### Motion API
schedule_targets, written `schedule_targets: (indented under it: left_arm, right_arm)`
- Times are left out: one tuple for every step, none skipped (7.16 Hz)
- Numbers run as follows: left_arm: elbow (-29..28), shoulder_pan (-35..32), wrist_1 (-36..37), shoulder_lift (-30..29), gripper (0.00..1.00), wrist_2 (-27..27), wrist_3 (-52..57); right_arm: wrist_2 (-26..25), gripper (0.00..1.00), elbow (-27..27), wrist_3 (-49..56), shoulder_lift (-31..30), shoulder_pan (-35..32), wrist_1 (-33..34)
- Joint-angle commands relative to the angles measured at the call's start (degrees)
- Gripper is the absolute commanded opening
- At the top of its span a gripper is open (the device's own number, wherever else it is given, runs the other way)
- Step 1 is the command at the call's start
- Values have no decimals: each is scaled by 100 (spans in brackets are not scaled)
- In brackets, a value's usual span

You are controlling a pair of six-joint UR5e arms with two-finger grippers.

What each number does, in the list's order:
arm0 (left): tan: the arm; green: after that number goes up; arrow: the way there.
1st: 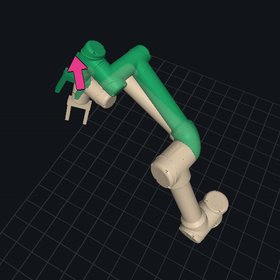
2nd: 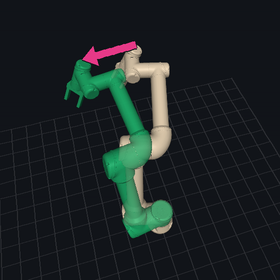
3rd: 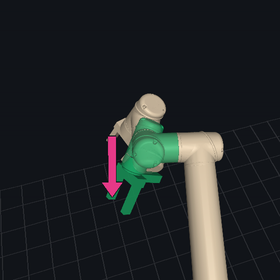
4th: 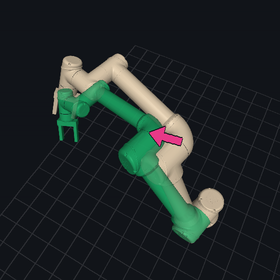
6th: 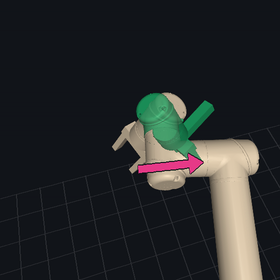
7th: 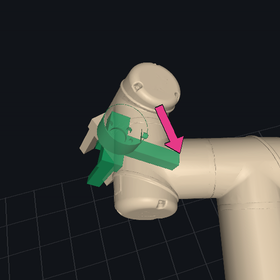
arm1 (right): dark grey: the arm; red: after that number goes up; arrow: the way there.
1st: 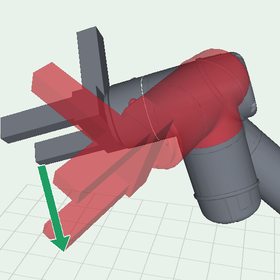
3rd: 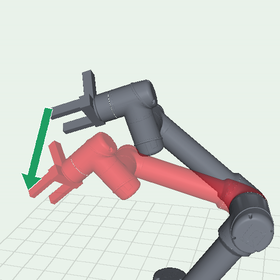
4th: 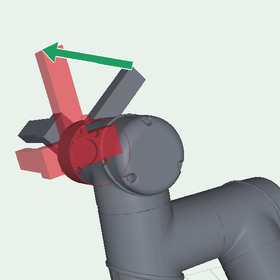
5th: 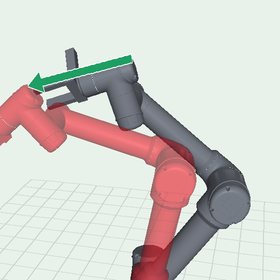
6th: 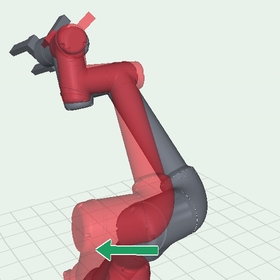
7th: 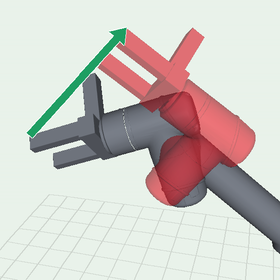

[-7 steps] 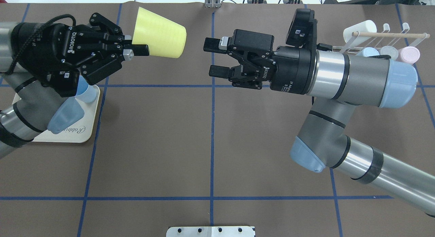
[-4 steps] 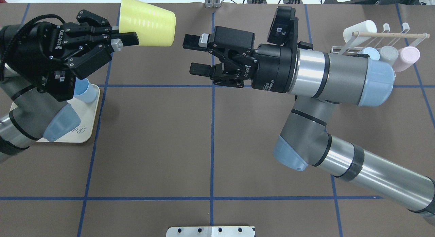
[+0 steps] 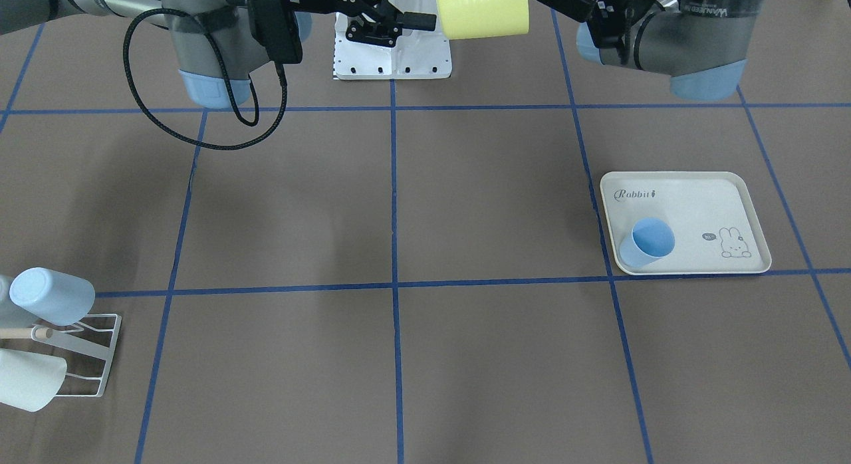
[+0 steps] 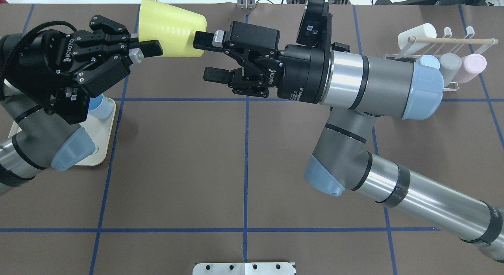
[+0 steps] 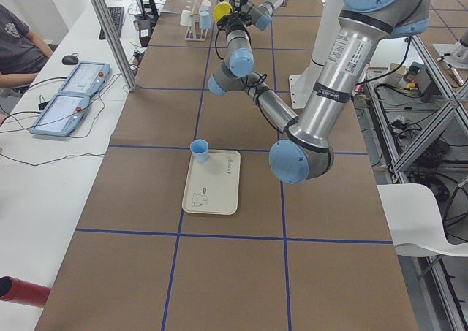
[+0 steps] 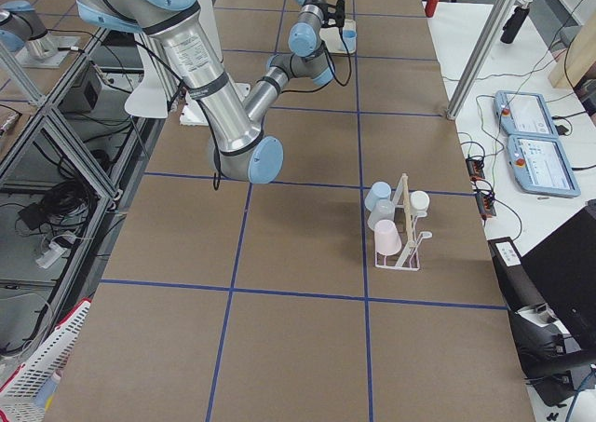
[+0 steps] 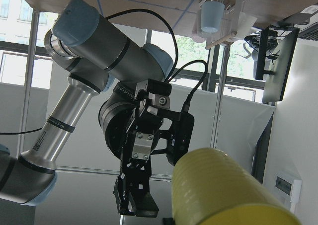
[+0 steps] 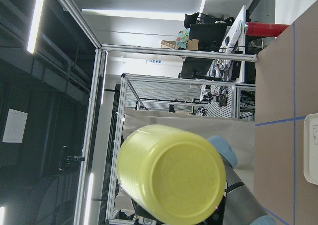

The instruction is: Transfer IKEA cup to right arm and place on rack

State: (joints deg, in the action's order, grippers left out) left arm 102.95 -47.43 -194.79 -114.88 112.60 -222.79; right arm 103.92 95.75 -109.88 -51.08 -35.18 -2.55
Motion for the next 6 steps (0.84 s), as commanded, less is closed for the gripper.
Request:
schedule_targets:
  left_arm:
    - [-3, 40, -7, 1, 0, -18, -1]
    - [49, 67, -15, 1, 0, -88, -1]
    - [41, 110, -16, 1, 0, -89, -1]
    - [50, 172, -16, 1, 0, -141, -1]
    - [50, 198, -33, 9, 0, -133, -1]
    - [76, 199, -68, 9, 0, -133, -19]
  right_arm:
    - [-118, 94, -39, 1, 28, 20, 0]
    - [-135, 94, -65, 1, 63, 20, 0]
    - [-144, 94, -100, -7, 124, 20, 0]
    - [-153, 94, -135, -7, 133, 20, 0]
    - [-153, 94, -135, -7, 142, 20, 0]
    - [-214, 94, -144, -7, 142, 20, 0]
